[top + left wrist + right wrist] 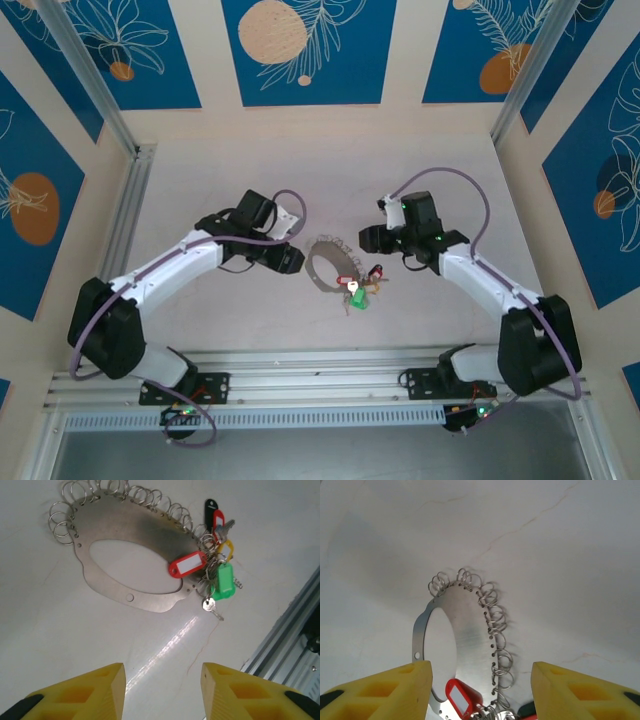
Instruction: Put the keys on the keyring
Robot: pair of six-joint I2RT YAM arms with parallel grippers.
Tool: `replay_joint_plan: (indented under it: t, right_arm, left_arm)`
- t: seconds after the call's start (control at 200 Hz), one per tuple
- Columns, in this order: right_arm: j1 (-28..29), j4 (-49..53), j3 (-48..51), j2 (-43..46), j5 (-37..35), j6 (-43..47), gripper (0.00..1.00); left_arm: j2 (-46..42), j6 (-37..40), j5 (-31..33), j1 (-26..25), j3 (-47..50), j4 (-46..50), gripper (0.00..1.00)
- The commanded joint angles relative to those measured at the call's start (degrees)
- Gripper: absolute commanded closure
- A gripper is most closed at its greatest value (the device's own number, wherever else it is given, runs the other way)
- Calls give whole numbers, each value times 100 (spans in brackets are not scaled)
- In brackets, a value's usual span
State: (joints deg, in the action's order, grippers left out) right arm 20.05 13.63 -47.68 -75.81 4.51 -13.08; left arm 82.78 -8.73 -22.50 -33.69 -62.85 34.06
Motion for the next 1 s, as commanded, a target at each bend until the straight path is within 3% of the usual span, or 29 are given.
replay_joint_plan:
  t: [0.0, 0.59, 0.995]
  right_arm:
    - [137, 637, -223, -300, 256, 248, 45]
    - [341, 1354, -932, -1946, 218, 496, 51]
    - [324, 1766, -930, -2071, 241, 377, 52]
  left_arm:
    - [-273, -64, -396, 83, 172, -335, 56]
    - [-602, -45, -980, 319, 517, -808, 54]
    - [-701, -198, -1280, 387, 528, -1036, 54]
